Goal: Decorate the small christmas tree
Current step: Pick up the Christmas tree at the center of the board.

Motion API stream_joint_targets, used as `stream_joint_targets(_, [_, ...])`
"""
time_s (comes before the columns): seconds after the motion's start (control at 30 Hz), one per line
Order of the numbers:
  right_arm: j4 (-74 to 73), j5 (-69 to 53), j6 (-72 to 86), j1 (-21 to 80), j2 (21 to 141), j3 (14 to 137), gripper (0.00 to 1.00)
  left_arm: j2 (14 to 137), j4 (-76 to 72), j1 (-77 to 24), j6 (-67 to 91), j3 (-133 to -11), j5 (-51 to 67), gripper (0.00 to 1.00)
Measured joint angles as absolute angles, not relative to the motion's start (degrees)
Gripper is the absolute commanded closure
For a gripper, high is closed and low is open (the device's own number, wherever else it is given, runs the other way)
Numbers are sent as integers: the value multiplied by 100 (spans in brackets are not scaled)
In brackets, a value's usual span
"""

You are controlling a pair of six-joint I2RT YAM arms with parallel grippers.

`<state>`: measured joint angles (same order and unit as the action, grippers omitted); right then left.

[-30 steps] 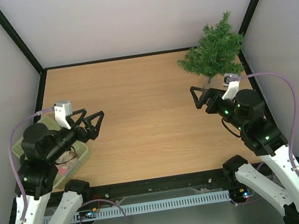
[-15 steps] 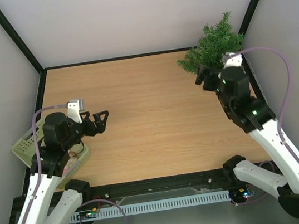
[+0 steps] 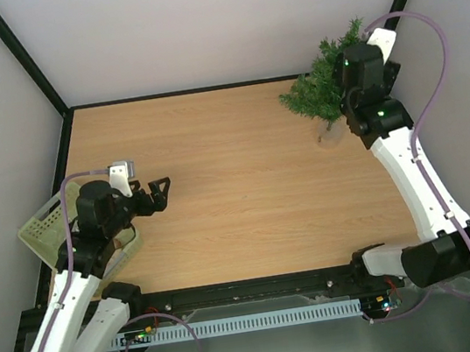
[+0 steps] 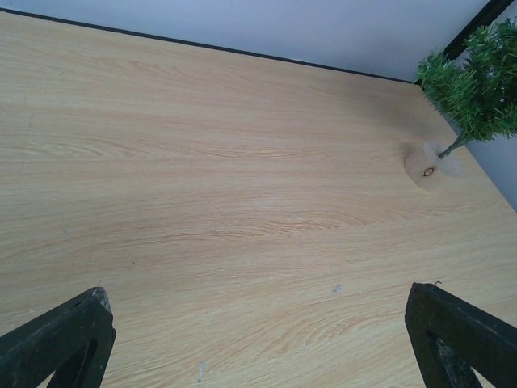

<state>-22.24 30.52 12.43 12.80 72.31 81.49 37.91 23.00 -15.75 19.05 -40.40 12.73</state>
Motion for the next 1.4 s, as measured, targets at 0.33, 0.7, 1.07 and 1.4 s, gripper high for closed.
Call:
stream_joint_targets(0.33, [-1594, 2329, 805, 1066, 7972, 8836, 44, 3833, 2259, -1575, 1865, -4038, 1256, 1])
stream_joint_targets(0.7, [-1682, 2093, 401, 969, 8313, 9048, 98, 3710, 2246, -1575, 1863, -4016, 1240, 1])
stream_joint_targets(1.07, [-2515, 1505, 537, 972, 7513, 9043, 98, 3717, 2235, -1573, 1863, -4010, 1238, 1])
stream_joint_targets(1.4, [-2714, 1002, 672, 972, 6521, 8270, 98, 3721, 2226, -1573, 1863, -4010, 1238, 1])
